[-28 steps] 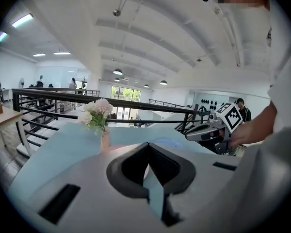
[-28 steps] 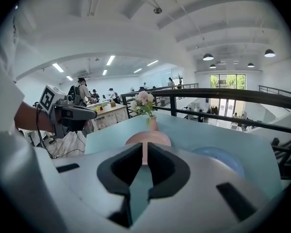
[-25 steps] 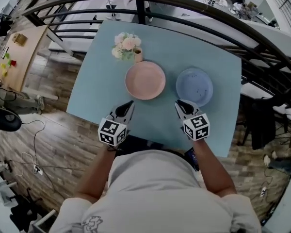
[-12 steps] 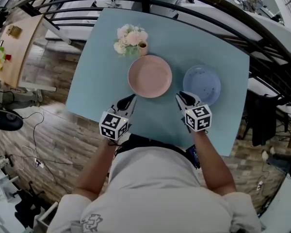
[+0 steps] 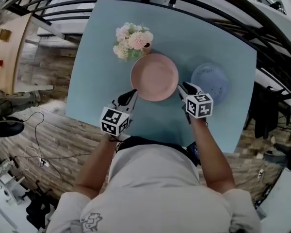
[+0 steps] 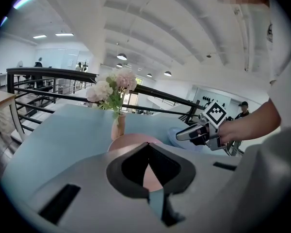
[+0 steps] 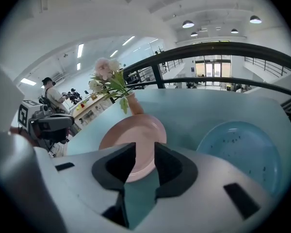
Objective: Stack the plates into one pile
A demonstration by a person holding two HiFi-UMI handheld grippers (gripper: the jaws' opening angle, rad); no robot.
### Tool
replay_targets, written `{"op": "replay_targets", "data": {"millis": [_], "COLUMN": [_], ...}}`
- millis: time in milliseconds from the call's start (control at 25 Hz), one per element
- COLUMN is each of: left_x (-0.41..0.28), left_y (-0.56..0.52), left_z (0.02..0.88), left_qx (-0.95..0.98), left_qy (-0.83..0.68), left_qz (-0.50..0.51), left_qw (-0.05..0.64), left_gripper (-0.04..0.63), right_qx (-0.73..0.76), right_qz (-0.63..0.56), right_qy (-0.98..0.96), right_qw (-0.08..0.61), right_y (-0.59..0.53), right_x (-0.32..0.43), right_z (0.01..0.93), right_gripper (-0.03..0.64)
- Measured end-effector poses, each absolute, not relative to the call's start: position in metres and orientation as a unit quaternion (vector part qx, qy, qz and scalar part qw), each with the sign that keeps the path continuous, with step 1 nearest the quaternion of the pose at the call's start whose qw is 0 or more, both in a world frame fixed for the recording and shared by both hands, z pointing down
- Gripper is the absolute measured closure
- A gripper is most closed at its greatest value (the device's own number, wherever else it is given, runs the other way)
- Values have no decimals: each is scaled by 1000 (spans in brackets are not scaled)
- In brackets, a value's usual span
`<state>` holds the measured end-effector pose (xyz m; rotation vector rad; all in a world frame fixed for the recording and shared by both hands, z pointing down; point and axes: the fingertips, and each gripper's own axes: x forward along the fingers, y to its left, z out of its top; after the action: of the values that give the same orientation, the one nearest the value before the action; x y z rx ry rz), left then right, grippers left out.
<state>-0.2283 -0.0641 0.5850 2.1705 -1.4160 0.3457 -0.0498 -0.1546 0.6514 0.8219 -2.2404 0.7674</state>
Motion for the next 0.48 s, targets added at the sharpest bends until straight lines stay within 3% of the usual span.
{"op": "replay_targets", "data": {"millis": [480], "left_x": [-247], "left_y": [-97], "left_z": [621], "left_qx": [807], "left_qy": [-493], "left_qz": [142], "left_qw": [292], "left_gripper": [591], "right_qx": [335], "right_qz": [381], "right_qy": [-790], "right_qw": [343], "right_y": [-177], "right_x": [-57], "right_z": [709], "right_gripper": [477]}}
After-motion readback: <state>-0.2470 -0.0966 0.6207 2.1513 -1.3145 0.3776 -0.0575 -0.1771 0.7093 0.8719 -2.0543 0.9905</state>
